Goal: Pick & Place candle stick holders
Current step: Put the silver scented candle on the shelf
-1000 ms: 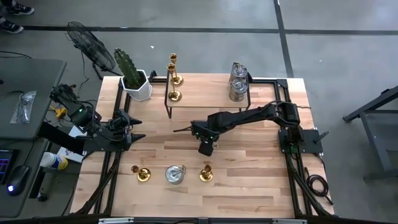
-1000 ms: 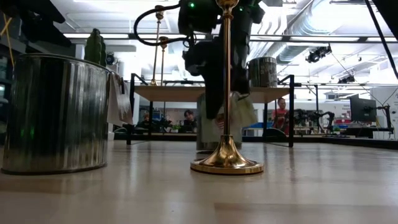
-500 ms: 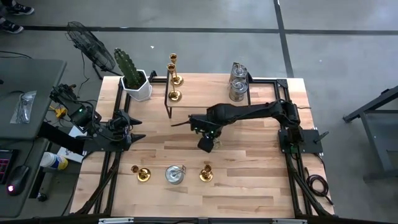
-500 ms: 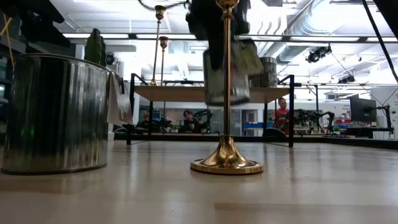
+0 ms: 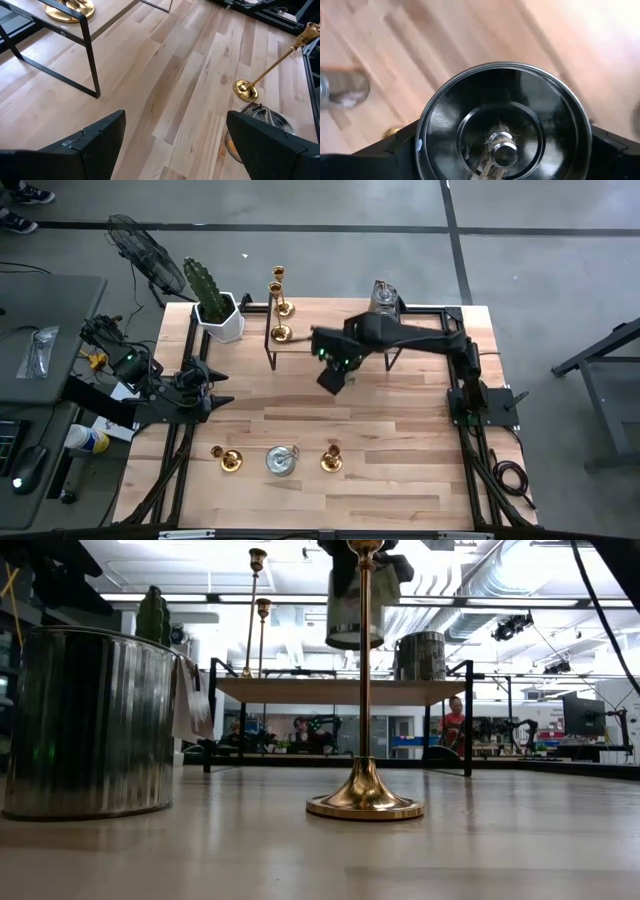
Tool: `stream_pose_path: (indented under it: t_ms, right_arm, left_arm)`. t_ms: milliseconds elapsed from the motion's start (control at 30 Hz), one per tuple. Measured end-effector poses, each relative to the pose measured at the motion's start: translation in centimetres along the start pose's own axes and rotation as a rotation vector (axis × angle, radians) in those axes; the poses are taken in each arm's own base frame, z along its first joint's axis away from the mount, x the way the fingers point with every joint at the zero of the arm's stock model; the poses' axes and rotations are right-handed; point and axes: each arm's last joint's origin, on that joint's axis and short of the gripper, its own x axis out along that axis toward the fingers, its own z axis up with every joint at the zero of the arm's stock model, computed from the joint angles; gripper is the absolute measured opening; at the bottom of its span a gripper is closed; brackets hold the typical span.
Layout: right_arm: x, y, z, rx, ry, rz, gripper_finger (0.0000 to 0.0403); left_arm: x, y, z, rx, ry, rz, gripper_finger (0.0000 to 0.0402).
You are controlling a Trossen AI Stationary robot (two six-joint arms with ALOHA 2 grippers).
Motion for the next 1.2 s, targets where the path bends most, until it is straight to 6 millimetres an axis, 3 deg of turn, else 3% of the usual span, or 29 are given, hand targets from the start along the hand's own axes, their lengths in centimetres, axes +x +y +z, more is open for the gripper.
stream_pose_path:
  t_ms: [233, 800, 1033, 1200]
  right_arm:
    - [-1.7, -3.9, 2.2, 0.081, -0.062, -0.006, 0.0349]
    - [-1.7, -13.4, 6.6, 0.159, -0.209, -0.089, 0.0349]
    - [-1.5, -15.7, 7.6, 0.172, -0.249, -0.093, 0.0349]
    - [0.1, -16.4, 8.3, 0.174, -0.217, -0.087, 0.0349]
  left_arm:
    - [0.0, -0.1, 0.1, -0.012, -0.010, -0.012, 0.0342]
    - [-0.1, -0.5, 0.5, -0.076, -0.045, -0.042, 0.0342]
    - [-0.2, -1.6, 1.5, 0.045, -0.130, -0.122, 0.0342]
    - [-0.4, -1.8, 1.9, 0.111, -0.180, -0.138, 0.0342]
